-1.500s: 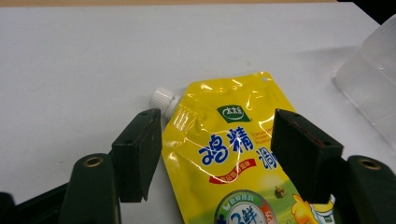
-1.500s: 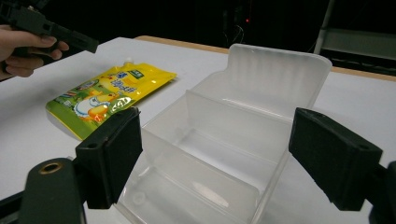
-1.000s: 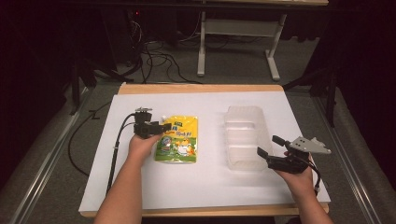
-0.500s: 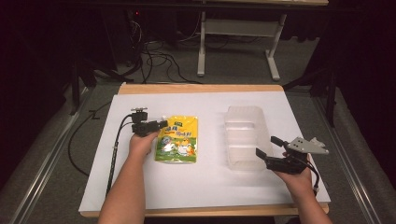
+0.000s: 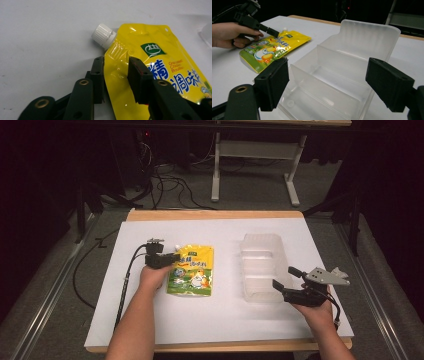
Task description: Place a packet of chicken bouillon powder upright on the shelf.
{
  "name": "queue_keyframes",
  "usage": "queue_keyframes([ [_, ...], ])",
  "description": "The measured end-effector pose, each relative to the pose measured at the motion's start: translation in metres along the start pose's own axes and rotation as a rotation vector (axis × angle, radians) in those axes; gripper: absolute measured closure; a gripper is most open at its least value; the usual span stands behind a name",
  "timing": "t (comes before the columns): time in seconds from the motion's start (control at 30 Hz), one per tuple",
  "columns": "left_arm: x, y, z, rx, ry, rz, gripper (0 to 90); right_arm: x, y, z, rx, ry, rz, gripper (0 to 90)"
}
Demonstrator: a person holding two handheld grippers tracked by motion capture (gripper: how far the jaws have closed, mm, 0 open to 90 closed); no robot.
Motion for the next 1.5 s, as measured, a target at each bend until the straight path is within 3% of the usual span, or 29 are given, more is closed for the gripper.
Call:
queue_keyframes([
  [0.07,0.002,0.002,0.000,0.004,-0.002,-0.027,78.8,0.000,0.000,0.000,0.000,-0.003,-0.002,19.0],
  [0.13,0.003,0.006,0.000,0.003,0.000,-0.064,85.3,0.001,0.000,0.000,0.001,-0.006,-0.004,19.0],
  [0.2,0.004,0.007,0.001,0.010,0.005,-0.076,89.0,0.001,0.000,0.000,0.001,-0.006,-0.004,19.1],
  [0.3,0.005,0.009,0.002,0.008,0.009,-0.088,89.4,0.001,0.000,0.000,0.002,-0.007,-0.004,19.1],
  [0.47,0.005,0.013,0.013,0.009,0.058,-0.115,89.7,0.001,0.001,0.000,0.005,-0.008,-0.009,19.3],
  [0.53,0.005,0.017,0.024,0.017,0.115,-0.124,89.8,0.001,0.001,0.000,0.005,-0.006,-0.012,19.3],
  [0.7,0.005,0.026,0.043,0.011,0.183,-0.160,89.8,0.000,0.000,0.000,0.003,-0.002,-0.012,19.4],
  [0.73,0.006,0.032,0.054,0.011,0.224,-0.180,89.8,0.000,0.000,0.000,0.001,0.002,-0.006,19.3],
  [0.9,0.012,0.042,0.075,0.010,0.289,-0.223,89.8,-0.002,-0.003,0.000,-0.010,0.009,-0.005,19.1],
  [1.07,0.024,0.056,0.103,0.032,0.378,-0.272,89.8,-0.007,-0.017,-0.001,-0.042,0.017,0.021,19.2],
  [1.23,0.033,0.064,0.118,0.052,0.413,-0.302,89.9,-0.013,-0.030,-0.004,-0.073,0.025,0.035,20.1],
  [1.5,0.047,0.085,0.143,0.078,0.456,-0.393,89.9,-0.026,-0.045,-0.010,-0.122,0.037,0.037,21.5],
])
Point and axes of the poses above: each handheld gripper's, and its own axes: z roughly backward along the jaws, x roughly out of its underside, y roughly to its right, the point moved 3 cm from there along -z, roughly forward along the jaws, and after that the axes turned 3 degrees about -y, right-handed, at the moved point
